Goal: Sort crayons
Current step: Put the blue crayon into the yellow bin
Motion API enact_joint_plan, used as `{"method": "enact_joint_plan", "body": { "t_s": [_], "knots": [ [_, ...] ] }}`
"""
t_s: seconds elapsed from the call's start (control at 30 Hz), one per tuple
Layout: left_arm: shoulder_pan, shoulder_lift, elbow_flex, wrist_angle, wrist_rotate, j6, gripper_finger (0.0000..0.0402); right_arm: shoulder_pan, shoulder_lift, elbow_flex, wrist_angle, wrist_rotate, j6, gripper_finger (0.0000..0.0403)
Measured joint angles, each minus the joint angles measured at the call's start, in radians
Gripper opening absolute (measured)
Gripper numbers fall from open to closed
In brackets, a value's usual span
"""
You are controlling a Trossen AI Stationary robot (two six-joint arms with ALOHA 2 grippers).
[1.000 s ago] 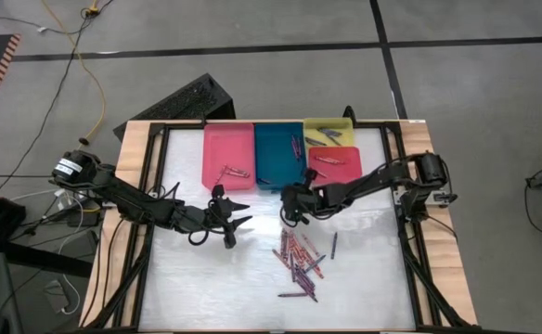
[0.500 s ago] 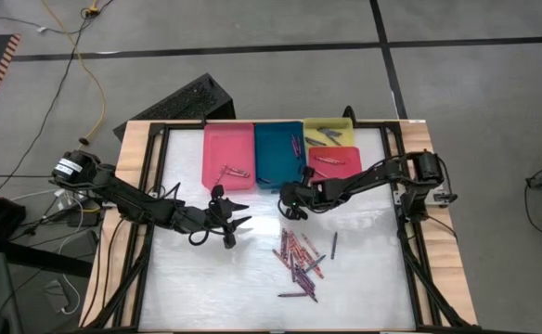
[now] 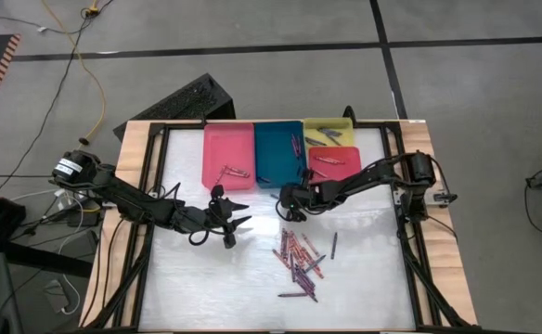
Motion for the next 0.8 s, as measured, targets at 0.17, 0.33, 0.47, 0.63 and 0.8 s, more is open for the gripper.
{"method": "enact_joint_plan", "body": {
  "t_s": [0.17,0.33,0.47,0.63,0.8],
  "knots": [
    [0.000,0.000,0.000,-0.005,0.001,-0.003,0.0139,0.035,-0.003,0.005,-0.013,-0.004,0.001,0.0000],
    [0.000,0.000,0.000,-0.016,0.070,0.000,0.0139,0.100,-0.010,0.060,-0.062,0.008,0.004,0.0000],
    [0.000,0.000,0.000,-0.016,0.093,0.016,0.0139,0.163,-0.052,0.128,-0.125,0.038,0.003,0.0000],
    [0.000,0.000,0.000,0.008,0.122,0.057,0.0139,0.260,-0.157,0.221,-0.183,0.022,-0.016,0.0000],
    [0.012,0.022,0.001,0.116,0.148,0.185,0.0139,0.371,-0.289,0.285,-0.196,0.053,-0.071,0.0000]
  ]
}}
